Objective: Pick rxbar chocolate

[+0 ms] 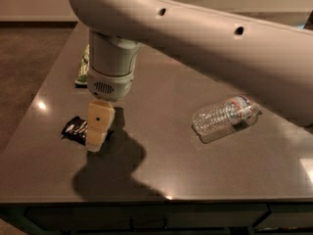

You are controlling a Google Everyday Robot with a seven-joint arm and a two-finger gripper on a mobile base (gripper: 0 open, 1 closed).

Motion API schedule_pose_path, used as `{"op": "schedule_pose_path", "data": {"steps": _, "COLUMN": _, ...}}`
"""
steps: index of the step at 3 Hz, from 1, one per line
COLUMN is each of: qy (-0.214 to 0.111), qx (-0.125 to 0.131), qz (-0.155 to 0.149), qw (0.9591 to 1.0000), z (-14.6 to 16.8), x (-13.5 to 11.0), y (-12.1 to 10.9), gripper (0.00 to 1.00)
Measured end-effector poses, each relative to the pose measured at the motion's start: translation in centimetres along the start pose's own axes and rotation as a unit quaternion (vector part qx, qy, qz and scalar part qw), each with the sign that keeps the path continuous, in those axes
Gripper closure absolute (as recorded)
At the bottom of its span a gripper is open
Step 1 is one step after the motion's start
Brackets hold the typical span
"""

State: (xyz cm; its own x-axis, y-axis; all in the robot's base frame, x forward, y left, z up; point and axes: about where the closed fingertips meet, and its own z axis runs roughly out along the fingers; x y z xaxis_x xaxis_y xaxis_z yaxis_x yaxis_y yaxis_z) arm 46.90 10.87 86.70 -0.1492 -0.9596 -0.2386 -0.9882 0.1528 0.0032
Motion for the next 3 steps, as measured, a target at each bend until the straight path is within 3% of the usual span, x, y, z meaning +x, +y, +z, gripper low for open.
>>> {"op": "schedule_pose_path", "data": {"steps": 3, "qy": -0.005, "qx": -0.004, "qz": -0.008, "qw": 0.9999, "z": 3.7, "x": -3.1, "y": 1.0, "gripper": 0.0}}
